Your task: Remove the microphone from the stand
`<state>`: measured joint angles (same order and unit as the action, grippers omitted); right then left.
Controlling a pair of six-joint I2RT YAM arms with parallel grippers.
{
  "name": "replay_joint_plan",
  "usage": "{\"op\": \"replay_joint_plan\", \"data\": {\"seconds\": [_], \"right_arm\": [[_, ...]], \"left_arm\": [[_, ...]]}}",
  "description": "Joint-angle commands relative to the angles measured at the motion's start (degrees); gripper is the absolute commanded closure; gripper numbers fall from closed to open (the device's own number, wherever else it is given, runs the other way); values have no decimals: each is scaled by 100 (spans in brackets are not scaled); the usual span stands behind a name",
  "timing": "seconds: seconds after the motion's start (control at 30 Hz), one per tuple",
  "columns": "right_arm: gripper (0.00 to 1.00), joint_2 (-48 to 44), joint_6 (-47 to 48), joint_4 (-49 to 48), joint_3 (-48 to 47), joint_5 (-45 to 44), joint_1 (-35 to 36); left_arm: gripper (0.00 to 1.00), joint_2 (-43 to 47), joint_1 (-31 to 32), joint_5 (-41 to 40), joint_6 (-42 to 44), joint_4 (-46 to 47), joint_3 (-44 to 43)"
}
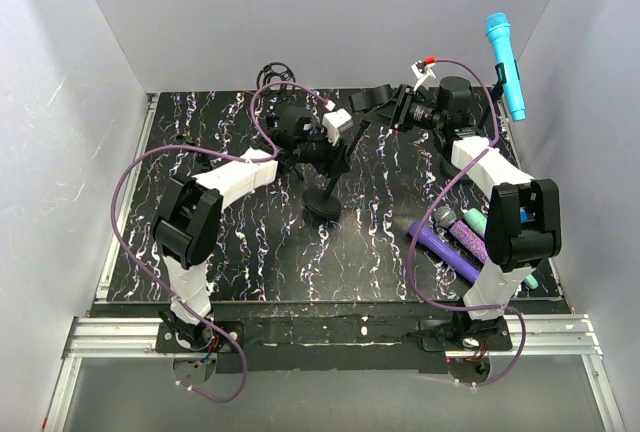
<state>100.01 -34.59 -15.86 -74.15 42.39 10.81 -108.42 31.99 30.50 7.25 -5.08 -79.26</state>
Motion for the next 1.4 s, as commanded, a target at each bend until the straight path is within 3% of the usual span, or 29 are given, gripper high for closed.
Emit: {"op": "replay_joint_plan", "data": {"seconds": [0.0, 0.07, 0.13, 0.23, 0.27, 0.33, 0.37, 0.4, 0.57, 0.7, 0.77, 0.83, 0.9, 1.0, 1.07, 1.13, 1.2, 1.37], "right_arm": [[99, -306, -171, 83, 76, 182, 27], [99, -280, -171, 109, 67, 164, 27], [99, -245, -197, 162, 50, 138, 27], [99, -245, -372, 450, -64, -247, 35], [99, -271, -521, 748, -134, -545, 44], [99, -341, -785, 1328, -266, -1055, 88], [99, -359, -882, 1574, -336, -1292, 166], [99, -385, -1013, 1977, -433, -1573, 228], [99, -324, -1691, 3860, -942, -3753, 588], [99, -253, -1552, 3890, -891, -4011, 668], [99, -288, -1218, 3609, -760, -3915, 616], [99, -350, -885, 3153, -558, -3617, 519], [99, -377, -533, 2520, -338, -3021, 423], [99, -341, -216, 1667, -83, -2001, 282], [99, -315, -110, 1280, -21, -1613, 247], [99, -306, -39, 1033, 6, -1261, 229], [99, -289, -74, 910, 23, -1111, 237], [99, -324, -136, 856, 50, -934, 273]], "left_arm": [[66, -135, 9, 535, 58, 148, -230], [79, -197, 18, 685, 102, 78, -282], [99, -215, 27, 764, 102, 42, -344], [100, -83, 105, 328, 75, 16, -397], [100, 39, 263, -415, 241, 16, -379], [100, 399, 903, -3212, 1055, 644, -74], [100, 470, 1054, -4044, 1434, 962, 102], [100, 471, 1064, -4461, 1290, 1035, 87], [100, -46, 1073, -5132, 386, 361, -282], [100, -390, 1073, -5274, -425, -536, -748], [65, -338, 1055, -4898, -313, -687, -783], [40, -189, 976, -4248, -57, -853, -810], [28, -40, 740, -3128, -13, -1116, -871], [25, 49, -111, -20, -415, -1363, -968], [27, -125, -447, 1199, -435, -1705, -1222], [30, -345, -518, 1764, -76, -2362, -1573], [36, -452, -509, 1889, 136, -2436, -1592], [39, -531, -509, 2021, -197, -1743, -1293]]}}
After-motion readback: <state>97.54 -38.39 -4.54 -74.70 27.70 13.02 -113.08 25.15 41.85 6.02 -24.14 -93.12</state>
